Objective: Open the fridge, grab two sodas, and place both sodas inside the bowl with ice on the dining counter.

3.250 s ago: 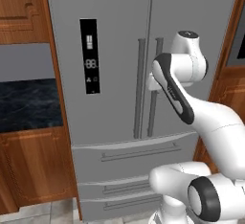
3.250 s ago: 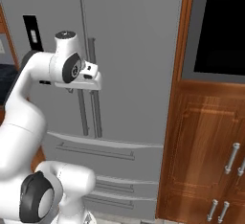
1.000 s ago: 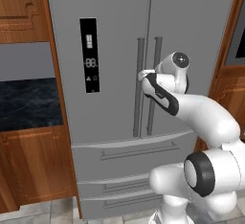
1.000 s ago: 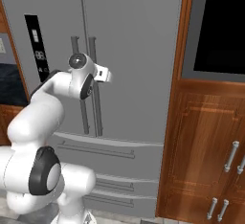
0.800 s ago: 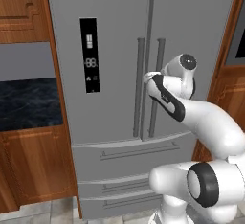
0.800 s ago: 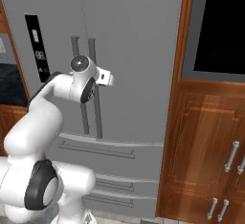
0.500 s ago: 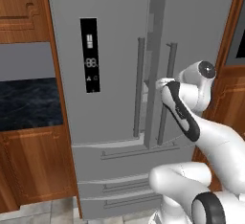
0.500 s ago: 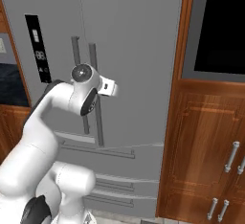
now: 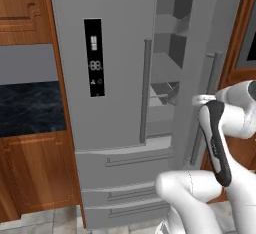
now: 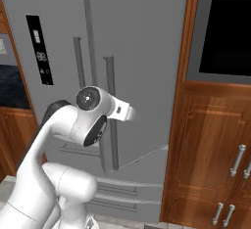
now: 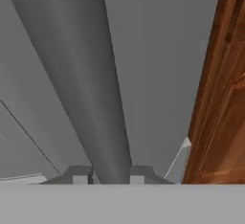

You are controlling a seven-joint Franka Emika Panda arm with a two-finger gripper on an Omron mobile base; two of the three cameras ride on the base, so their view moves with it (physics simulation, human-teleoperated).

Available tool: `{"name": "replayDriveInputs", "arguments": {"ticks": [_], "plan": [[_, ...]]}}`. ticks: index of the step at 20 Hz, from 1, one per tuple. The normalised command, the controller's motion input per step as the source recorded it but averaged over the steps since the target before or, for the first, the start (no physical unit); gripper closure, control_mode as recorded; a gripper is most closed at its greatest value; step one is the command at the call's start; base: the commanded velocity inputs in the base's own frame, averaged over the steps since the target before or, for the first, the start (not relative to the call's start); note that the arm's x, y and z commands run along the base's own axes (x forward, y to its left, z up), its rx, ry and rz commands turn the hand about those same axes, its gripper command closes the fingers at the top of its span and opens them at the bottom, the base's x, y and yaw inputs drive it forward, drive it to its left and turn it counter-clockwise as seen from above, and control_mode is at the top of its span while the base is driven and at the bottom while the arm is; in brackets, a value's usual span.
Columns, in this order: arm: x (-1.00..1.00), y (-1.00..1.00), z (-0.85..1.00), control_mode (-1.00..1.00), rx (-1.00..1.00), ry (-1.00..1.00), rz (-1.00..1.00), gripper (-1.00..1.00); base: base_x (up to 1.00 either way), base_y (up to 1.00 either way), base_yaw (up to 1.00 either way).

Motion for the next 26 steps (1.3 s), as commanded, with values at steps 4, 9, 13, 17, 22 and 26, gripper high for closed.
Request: {"name": "replayDriveInputs", "arguments": {"ticks": [4,9,13,17,22,26], "plan": [[-0.98,-0.20,-0.14,-1.00,-0.01,-0.08,-0.01,-1.00,0.00,0.00,0.00],[-0.86,0.12,0.45,-1.00,0.00,-0.09,-0.09,-1.00,0.00,0.00,0.00],[-0.43,0.61,0.78,-1.00,-0.09,-0.01,-0.07,-1.00,0.00,0.00,0.00],[0.04,0.86,0.57,-1.00,-0.13,0.01,-0.14,-1.00,0.00,0.00,0.00],[0.55,0.57,0.37,-1.00,-0.17,0.07,-0.16,-1.00,0.00,0.00,0.00],[0.79,0.18,0.06,-1.00,-0.17,0.13,-0.09,-1.00,0.00,0.00,0.00]]}}
